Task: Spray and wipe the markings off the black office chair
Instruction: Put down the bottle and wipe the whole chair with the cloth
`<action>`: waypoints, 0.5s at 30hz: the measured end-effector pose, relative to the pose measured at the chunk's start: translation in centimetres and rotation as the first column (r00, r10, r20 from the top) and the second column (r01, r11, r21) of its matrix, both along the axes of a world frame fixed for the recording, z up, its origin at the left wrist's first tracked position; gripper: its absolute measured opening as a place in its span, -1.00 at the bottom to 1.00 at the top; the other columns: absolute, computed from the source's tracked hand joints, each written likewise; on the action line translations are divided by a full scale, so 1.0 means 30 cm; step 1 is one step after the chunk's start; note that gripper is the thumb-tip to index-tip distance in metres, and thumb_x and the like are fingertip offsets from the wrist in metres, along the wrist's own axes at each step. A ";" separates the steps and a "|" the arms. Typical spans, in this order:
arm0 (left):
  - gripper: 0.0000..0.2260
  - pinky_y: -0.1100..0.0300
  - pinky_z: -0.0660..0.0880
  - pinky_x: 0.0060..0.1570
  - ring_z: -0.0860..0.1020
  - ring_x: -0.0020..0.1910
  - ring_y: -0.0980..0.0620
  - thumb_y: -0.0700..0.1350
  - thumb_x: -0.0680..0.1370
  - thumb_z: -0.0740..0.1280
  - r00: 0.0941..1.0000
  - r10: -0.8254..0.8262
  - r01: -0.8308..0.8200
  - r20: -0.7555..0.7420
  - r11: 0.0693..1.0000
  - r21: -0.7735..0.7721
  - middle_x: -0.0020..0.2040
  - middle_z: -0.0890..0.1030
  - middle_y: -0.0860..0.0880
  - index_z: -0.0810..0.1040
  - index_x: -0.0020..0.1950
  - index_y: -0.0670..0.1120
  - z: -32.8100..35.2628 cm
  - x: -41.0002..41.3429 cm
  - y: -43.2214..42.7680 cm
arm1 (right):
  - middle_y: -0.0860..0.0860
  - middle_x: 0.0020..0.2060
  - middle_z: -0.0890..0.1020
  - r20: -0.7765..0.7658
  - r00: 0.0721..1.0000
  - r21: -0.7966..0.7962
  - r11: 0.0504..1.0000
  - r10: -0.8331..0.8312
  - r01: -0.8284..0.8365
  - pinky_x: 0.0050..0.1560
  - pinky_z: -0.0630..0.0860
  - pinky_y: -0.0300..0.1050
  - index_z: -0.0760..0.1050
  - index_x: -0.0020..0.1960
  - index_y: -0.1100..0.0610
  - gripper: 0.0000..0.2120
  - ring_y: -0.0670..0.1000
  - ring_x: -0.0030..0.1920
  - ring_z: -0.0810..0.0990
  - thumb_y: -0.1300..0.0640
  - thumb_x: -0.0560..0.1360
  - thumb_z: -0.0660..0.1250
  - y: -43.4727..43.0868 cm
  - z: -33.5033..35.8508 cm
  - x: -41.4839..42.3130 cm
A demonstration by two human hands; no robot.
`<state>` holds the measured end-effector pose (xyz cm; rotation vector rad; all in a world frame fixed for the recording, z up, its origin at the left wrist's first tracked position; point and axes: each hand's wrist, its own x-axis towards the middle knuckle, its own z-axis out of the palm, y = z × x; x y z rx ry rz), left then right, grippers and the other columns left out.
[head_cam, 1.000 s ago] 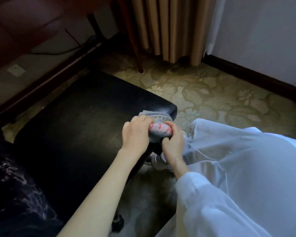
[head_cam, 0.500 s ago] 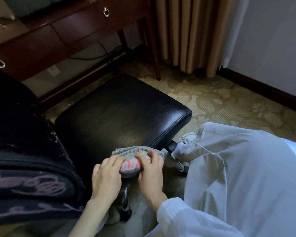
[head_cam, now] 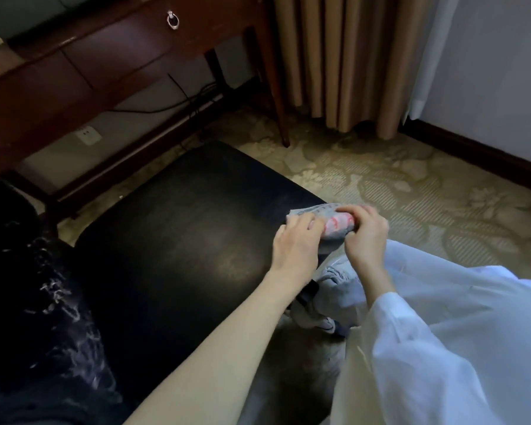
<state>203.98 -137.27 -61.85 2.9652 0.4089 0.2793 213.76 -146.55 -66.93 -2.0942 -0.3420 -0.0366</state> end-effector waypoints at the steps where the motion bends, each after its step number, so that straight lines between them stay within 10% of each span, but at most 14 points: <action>1: -0.72 0.01 0.49 -0.17 0.52 -0.05 -0.17 -0.22 0.42 0.26 1.000 -0.011 0.011 0.016 1.000 0.012 0.00 0.58 -0.11 0.56 0.11 -0.14 -0.015 0.013 0.004 | 0.09 -0.02 0.62 -0.004 1.000 0.012 1.000 0.019 -0.019 0.10 0.38 -0.10 0.64 -0.03 0.09 -0.47 0.19 0.04 0.52 0.51 0.19 0.15 0.009 -0.005 0.017; 11: -0.64 0.04 0.54 -0.06 0.54 0.03 -0.08 -0.23 0.38 0.35 0.996 -0.011 0.009 0.091 1.000 0.027 0.11 0.58 -0.08 0.55 0.18 -0.12 -0.028 -0.226 0.076 | 0.00 0.18 0.52 0.068 0.993 -0.073 0.993 0.095 -0.090 0.09 0.12 -0.28 0.58 0.04 0.05 -0.49 0.13 0.14 0.38 0.48 0.22 0.24 0.057 -0.001 -0.222; 15: -0.63 0.05 0.53 -0.12 0.55 -0.01 -0.07 -0.19 0.36 0.31 0.997 0.026 -0.031 0.070 0.997 0.075 0.09 0.58 -0.06 0.55 0.18 -0.10 -0.009 -0.472 0.087 | 0.05 0.26 0.49 0.118 0.967 -0.157 0.966 0.226 -0.207 0.18 0.33 -0.02 0.55 0.08 0.04 -0.53 0.16 0.20 0.34 0.42 0.25 0.34 0.057 0.026 -0.452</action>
